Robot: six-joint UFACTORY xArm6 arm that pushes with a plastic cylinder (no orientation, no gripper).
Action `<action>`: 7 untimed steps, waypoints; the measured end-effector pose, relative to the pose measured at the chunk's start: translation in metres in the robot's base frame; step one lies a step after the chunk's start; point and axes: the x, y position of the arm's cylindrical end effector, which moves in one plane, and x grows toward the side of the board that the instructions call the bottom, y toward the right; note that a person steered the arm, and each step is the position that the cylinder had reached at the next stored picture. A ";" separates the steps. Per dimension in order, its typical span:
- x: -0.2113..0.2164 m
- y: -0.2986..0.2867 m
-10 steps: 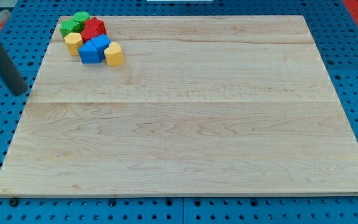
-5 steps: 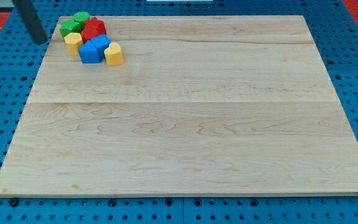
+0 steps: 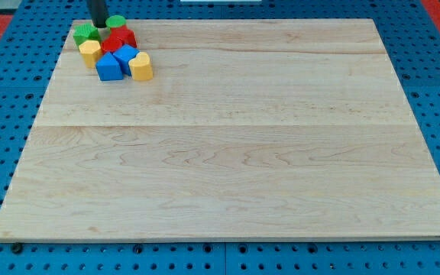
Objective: Form a triangle with the red blocks and the green circle
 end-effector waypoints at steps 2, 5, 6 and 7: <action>0.024 0.016; 0.072 0.081; 0.071 0.052; 0.070 0.046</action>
